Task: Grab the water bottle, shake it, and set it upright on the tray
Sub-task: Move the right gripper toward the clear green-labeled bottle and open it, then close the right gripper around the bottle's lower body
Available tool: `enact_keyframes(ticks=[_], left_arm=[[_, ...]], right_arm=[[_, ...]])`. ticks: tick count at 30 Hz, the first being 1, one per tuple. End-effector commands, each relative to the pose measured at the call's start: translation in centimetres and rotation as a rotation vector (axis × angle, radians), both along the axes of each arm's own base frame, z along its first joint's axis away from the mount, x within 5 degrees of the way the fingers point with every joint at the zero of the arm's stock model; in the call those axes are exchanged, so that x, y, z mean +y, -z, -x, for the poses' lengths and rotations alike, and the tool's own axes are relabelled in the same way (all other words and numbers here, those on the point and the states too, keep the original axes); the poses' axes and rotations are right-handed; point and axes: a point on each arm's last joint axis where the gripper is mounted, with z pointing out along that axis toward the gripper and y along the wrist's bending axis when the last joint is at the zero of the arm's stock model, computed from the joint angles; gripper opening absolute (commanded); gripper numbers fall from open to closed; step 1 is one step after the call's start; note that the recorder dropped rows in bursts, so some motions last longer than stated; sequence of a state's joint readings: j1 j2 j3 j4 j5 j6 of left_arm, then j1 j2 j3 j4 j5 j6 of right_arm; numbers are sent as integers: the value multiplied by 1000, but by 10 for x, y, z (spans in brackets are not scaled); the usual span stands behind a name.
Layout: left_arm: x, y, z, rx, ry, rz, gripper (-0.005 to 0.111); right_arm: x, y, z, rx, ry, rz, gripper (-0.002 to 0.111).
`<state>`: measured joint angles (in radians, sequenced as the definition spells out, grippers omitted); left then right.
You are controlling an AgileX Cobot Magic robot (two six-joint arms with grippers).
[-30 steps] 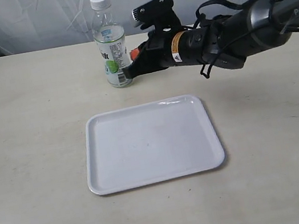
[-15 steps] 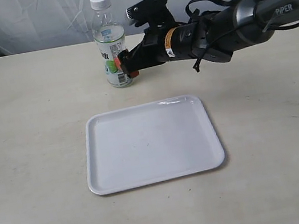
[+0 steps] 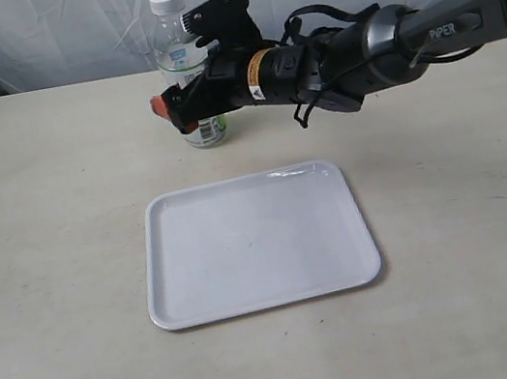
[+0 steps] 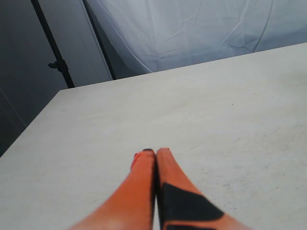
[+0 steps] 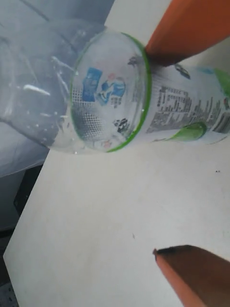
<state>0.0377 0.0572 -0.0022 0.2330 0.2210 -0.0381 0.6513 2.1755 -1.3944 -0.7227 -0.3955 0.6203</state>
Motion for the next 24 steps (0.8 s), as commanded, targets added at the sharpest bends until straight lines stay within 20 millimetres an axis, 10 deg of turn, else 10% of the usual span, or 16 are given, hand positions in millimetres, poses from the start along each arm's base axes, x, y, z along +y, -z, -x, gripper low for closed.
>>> enact_keyframes(ticks=[1, 24], left_arm=[[0, -1, 0, -16, 1, 10, 0], [0, -1, 0, -16, 1, 10, 0]], right_arm=[[7, -6, -9, -26, 6, -19, 104], [21, 20, -39, 54, 143, -34, 104]])
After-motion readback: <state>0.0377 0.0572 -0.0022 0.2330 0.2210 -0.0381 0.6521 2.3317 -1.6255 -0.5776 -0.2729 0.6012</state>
